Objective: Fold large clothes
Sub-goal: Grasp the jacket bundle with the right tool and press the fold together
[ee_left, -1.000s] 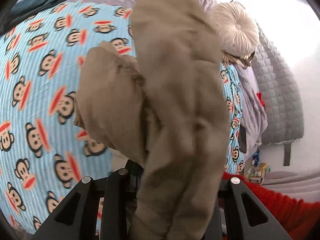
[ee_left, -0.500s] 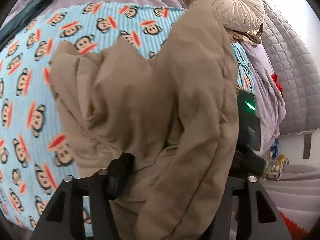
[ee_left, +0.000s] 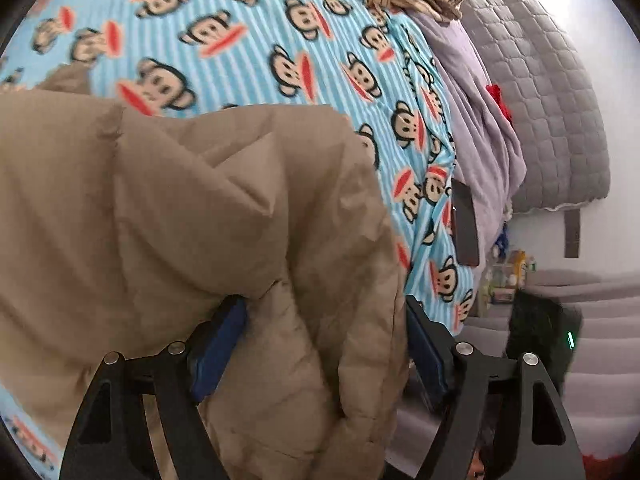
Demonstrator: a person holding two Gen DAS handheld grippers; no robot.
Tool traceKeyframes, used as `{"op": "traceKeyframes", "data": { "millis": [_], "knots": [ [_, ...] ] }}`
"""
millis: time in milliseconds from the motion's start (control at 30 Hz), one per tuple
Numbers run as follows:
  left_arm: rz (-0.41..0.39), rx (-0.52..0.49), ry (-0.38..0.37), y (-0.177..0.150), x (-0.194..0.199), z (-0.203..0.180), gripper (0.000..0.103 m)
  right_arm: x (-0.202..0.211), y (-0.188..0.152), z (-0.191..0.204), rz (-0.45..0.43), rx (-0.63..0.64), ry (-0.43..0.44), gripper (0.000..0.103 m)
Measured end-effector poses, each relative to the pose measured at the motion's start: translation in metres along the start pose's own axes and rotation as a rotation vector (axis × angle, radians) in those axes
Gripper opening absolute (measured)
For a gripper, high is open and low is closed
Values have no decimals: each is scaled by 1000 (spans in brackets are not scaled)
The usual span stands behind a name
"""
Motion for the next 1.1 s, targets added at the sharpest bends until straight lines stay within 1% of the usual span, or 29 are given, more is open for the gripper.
{"op": "traceKeyframes", "data": {
  "millis": [67,100,200,233,300,367,433,467,500,533,567,600,667,700,733,767,800,833,867,933,1000,1033,1067,1100],
  "knots": [
    [23,22,-31,11,-10,1,78,12,-10,2,-13,6,38,81],
    [31,35,-43,18,-16,0,78,17,-13,7,-20,13,60,81],
    [34,32,-32,25,-25,-5,78,24,-19,25,-11,58,115,83],
    [32,23,-23,26,-27,-7,78,21,-20,33,0,78,133,85],
    [27,12,-8,26,-29,-9,78,11,-24,51,34,115,174,85],
    [19,-3,6,25,-26,-12,78,2,-30,68,63,150,194,85],
    [-10,-27,21,24,-16,-16,78,-5,-32,78,62,155,198,85],
    [-41,-47,30,23,-6,-19,78,-8,-29,79,55,148,189,85],
    [-75,-65,40,22,5,-20,78,-13,-24,79,44,134,160,84],
    [-115,-82,56,22,16,-20,78,-16,-19,76,33,111,116,69],
    [-179,-101,87,21,33,-18,78,-17,-15,70,22,83,91,21],
    [-235,-110,111,21,50,-13,78,-20,-10,65,26,58,77,15],
    [-340,-95,157,23,82,4,78,-17,-8,45,10,-14,37,15],
    [-371,-81,174,23,92,12,78,-16,-9,38,7,-27,24,15],
    [-425,-52,215,25,108,29,78,-15,-11,31,7,-35,6,15],
    [-447,-40,238,25,115,38,78,-14,-13,24,10,-43,-8,15],
    [-467,-26,283,28,120,52,78,-14,-15,15,17,-57,-18,15],
    [-470,-9,332,32,121,66,78,-14,-18,8,23,-74,-20,15],
    [-465,13,353,36,118,78,78,-13,-21,4,27,-89,-19,15],
    [-458,28,350,42,108,90,78,-14,-27,-8,34,-114,-20,15],
    [-452,5,365,49,90,88,78,-17,-33,-16,58,-125,-15,17],
    [-454,-17,399,53,78,86,78,-20,-35,-21,87,-143,2,19],
    [-463,-31,432,55,69,85,78,-18,-36,-25,109,-170,37,19],
    [-470,-35,444,56,65,84,78,-12,-35,-27,114,-176,74,20]
  ]
}}
Point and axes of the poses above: each gripper's, at about its wrist camera, not at the fingertips, and x roughly against the way its jaws point, z to its left, y to its top, the point moved 4 cm from there along -x, roughly the way its jaws point, and after that the axes turned 10 degrees about x, right-handed, at the moved point
